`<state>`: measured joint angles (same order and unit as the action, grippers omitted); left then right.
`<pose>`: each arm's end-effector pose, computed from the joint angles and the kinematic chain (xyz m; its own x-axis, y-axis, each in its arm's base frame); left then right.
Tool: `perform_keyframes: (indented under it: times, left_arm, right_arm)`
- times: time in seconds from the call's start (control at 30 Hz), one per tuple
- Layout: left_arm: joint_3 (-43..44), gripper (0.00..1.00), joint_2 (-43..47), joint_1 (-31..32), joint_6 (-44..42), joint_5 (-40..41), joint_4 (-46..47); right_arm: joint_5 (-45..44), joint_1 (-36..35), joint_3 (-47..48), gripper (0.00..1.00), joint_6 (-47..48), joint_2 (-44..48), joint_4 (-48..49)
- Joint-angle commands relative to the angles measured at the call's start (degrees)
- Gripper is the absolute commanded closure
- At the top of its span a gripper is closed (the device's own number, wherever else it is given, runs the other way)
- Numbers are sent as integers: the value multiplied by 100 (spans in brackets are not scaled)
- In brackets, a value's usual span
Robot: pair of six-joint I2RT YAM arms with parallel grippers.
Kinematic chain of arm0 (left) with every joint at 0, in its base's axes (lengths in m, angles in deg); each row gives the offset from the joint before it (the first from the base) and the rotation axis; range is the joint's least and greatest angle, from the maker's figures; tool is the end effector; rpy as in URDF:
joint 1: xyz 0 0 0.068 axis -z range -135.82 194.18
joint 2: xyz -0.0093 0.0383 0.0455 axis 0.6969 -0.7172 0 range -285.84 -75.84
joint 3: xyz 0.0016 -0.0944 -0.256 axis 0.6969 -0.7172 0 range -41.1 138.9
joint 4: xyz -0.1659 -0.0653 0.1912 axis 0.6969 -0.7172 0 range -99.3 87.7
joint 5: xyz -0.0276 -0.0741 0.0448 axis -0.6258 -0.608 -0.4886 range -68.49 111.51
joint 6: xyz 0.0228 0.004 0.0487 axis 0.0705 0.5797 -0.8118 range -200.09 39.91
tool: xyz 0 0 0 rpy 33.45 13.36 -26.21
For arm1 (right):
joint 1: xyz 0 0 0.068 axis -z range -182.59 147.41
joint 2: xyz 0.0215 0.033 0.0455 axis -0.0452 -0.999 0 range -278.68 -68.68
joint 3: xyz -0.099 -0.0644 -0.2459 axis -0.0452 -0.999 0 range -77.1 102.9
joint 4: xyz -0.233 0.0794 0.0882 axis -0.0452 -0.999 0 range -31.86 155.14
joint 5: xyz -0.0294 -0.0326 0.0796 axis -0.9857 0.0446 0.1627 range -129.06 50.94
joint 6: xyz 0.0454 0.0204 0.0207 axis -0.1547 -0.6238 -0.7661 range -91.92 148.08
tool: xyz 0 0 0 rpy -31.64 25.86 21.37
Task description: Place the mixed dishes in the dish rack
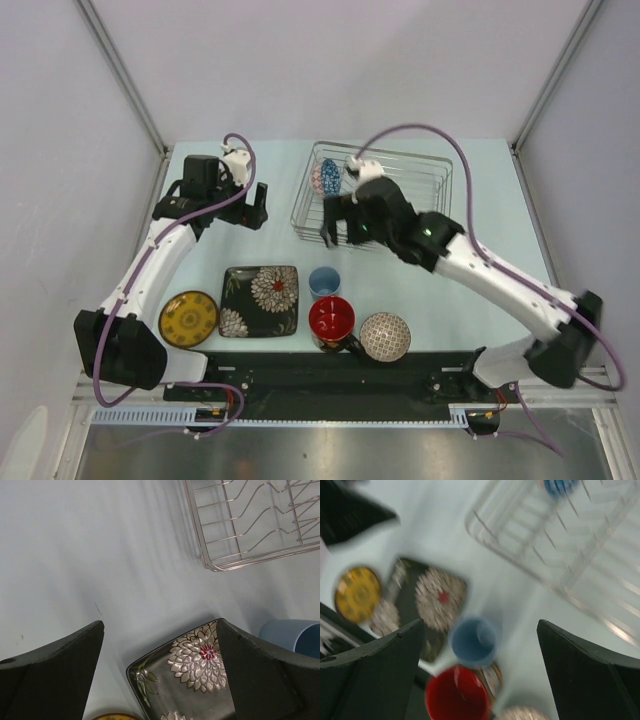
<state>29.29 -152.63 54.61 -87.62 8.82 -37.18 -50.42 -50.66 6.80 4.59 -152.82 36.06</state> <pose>0.2853 -0.0604 0.3311 -0.5988 0.2402 -0.7640 0.4210 0.9059 -0.0452 0.2279 0.2433 0.3817 -0.5451 -0.0222 -0.8381 -0.4333 0.8632 0.2590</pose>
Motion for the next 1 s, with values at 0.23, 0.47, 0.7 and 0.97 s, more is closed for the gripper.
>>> perform_keyframes:
  times: [0.23,0.47,0.7,0.97]
  left_arm:
    - [256,0,147,-33,234,-163,77]
    - [441,0,121,-42,243,-173,-116]
    - [476,0,59,-33,269,-190,-151]
    - [537,0,121,-42,278,-225,-195]
  right_arm:
    - [-1493,-1230,-1824,11,-1981,2376,-3603]
    - [-1755,-3030,-2351,10,-3107,2261,-3710]
    - [-2081,-4675,-2440,8,-3164,1639,-3781]
    - [-1801,-4352,-2747,8,-2574,979,-3341]
